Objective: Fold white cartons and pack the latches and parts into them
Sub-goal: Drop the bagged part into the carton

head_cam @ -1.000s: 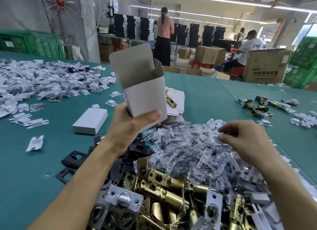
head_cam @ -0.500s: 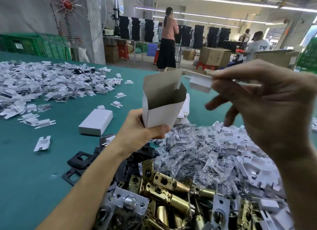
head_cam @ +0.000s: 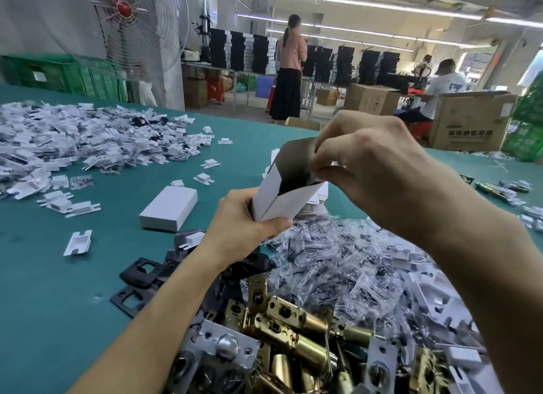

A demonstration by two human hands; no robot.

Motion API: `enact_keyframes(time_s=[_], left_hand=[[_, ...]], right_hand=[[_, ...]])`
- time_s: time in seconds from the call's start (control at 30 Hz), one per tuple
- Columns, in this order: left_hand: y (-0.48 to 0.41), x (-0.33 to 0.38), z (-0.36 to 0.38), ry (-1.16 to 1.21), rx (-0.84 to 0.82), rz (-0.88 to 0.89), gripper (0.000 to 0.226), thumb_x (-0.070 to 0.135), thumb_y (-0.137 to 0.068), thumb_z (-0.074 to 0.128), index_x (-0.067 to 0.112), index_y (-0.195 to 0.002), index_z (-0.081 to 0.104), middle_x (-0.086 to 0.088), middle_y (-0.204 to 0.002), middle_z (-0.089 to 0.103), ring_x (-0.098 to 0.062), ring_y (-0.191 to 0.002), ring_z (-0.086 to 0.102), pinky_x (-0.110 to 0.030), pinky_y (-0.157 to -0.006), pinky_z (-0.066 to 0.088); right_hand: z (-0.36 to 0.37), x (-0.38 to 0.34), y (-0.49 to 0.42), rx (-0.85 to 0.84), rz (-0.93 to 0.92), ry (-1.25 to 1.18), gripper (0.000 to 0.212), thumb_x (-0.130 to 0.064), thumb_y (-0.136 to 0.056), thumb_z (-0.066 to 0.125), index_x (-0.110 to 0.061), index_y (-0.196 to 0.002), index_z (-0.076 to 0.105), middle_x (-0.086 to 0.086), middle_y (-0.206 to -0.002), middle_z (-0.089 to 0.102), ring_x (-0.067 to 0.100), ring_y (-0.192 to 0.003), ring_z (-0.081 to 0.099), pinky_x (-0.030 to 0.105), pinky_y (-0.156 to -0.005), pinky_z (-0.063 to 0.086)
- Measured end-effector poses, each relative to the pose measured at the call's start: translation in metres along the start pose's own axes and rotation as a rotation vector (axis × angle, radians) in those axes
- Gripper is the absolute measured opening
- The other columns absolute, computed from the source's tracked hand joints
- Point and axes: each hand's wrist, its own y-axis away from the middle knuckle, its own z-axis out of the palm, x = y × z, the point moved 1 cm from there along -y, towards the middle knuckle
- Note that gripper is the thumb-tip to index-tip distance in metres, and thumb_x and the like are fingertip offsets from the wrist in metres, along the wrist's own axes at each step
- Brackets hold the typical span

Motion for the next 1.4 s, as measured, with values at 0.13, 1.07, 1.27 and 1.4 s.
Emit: enact_keyframes(time_s=[0.13, 1.07, 1.27, 1.4], left_hand=[[0.002, 0.004, 0.001, 0.199, -0.010, -0.012, 0.027, 0.005, -0.067, 0.085, 0.009, -0.091, 0.075, -0.016, -0.091, 0.074, -0.027, -0.087, 0.070, -0.041, -0.074, 0.063], [-0.004, -0.001, -0.004, -0.060, 0.402, 0.149, 0.030, 0.007, -0.072, 0.087, 0.014, -0.099, 0.079, 0.018, -0.084, 0.074, -0.001, -0.073, 0.068, -0.014, -0.063, 0.052], [-0.005, -0.001, -0.005, -0.066, 0.394, 0.138, 0.029, 0.006, -0.071, 0.088, 0.017, -0.097, 0.078, 0.018, -0.084, 0.073, -0.001, -0.073, 0.066, -0.013, -0.063, 0.050], [-0.005, -0.002, -0.003, -0.121, 0.343, 0.080, 0.039, 0.010, -0.071, 0.087, 0.041, -0.070, 0.065, 0.027, -0.058, 0.058, 0.002, -0.054, 0.049, -0.008, -0.052, 0.037]], right_hand=[[-0.008, -0.013, -0.011, -0.048, -0.105, 0.039, 0.013, 0.006, -0.086, 0.070, -0.006, -0.091, 0.074, 0.010, -0.105, 0.061, 0.030, -0.089, 0.064, 0.043, -0.074, 0.056], [0.018, -0.033, -0.011, 0.280, 0.044, -0.034, 0.037, 0.008, -0.073, 0.064, -0.021, -0.093, 0.075, 0.006, -0.086, 0.071, 0.029, -0.075, 0.062, 0.041, -0.062, 0.054], [0.020, -0.027, -0.015, 0.023, 0.247, 0.080, 0.026, -0.011, -0.091, 0.049, -0.015, -0.112, 0.065, 0.011, -0.100, 0.064, 0.032, -0.086, 0.057, 0.044, -0.072, 0.054], [0.027, -0.019, -0.021, -0.211, 0.283, -0.011, 0.030, -0.020, -0.095, 0.034, -0.015, -0.116, 0.054, 0.014, -0.105, 0.060, 0.038, -0.085, 0.054, 0.048, -0.075, 0.050]])
